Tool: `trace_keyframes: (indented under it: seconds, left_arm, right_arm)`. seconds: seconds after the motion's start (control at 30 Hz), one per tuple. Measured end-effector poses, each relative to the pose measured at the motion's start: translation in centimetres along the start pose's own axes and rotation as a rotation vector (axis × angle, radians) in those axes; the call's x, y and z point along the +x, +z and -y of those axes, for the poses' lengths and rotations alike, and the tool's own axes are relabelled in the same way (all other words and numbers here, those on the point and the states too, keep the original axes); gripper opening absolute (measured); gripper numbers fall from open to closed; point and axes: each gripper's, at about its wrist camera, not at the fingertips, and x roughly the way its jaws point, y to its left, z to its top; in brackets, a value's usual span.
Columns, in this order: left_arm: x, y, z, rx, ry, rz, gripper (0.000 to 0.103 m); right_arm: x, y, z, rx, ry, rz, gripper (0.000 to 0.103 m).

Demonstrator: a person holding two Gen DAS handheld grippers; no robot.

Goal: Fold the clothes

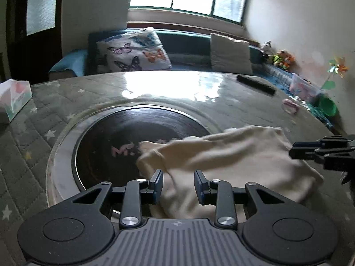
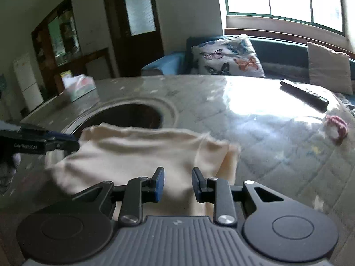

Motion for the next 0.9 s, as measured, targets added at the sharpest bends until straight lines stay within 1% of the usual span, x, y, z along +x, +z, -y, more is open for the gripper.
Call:
trace_keyframes:
  seconds: [0.1, 0.2, 0.3, 0.33, 0.37, 0.4, 0.47, 0.5, 0.67, 0.77, 0.83, 0.9]
  left_arm:
    - [1.4, 0.4, -0.5, 0.002, 0.024, -0.018, 0.033]
    - [2.5, 0.3, -1.0, -0.006, 0.034, -0.039, 0.035]
    - [2.2, 0.3, -1.1, -0.015, 0.034, -0.029, 0.034]
    - [1.9, 0.4, -1.1, -0.019, 0.036, -0.021, 0.034]
    - [1.7, 0.4, -1.1, -0.024, 0.040, -0.014, 0.035]
    - [1.5, 0.4, -1.1, -0.029, 0.045, -0.010, 0.036]
    - [1.3, 0.3, -1.1, -0.040, 0.053, -0.008, 0.045]
    - [1.2, 0.3, -1.1, -0.045, 0.058, -0.007, 0.046]
    - [1.5, 0.0, -1.5, -0.079, 0.068, -0.028, 0.047]
    - [1.2, 0.0, -1.8, -0.096, 0.064, -0.025, 0.047]
    - [0.9, 0.1, -2.1, -0.099, 0.070, -0.023, 0.047]
    - [0.6, 0.2, -2.5, -0.105, 0.080, -0.025, 0.047]
  right_arm:
    - [1.2, 0.7, 0.8, 0.014, -0.017, 0.008, 0.027]
    - [1.5, 0.7, 1.7, 0.052, -0.023, 0.007, 0.026]
    - [1.8, 0.6, 2.6, 0.089, -0.029, 0.005, 0.027]
    - [1.9, 0.6, 2.9, 0.102, -0.030, 0.005, 0.028]
    - [2.1, 0.6, 3.2, 0.114, -0.032, 0.005, 0.032]
    - [2.2, 0.6, 3.5, 0.127, -0.034, 0.004, 0.035]
    - [2.4, 0.5, 4.1, 0.152, -0.038, 0.003, 0.035]
    - [2.5, 0.5, 4.4, 0.165, -0.040, 0.003, 0.035]
    - [2.7, 0.0, 5.5, 0.221, -0.052, -0.005, 0.036]
    - [2.2, 0.2, 5.0, 0.210, -0.070, 0.006, 0.036]
    - [1.5, 0.5, 4.0, 0.169, -0.077, 0.023, 0.036]
    - [1.0, 0.9, 2.5, 0.106, -0.053, 0.024, 0.036]
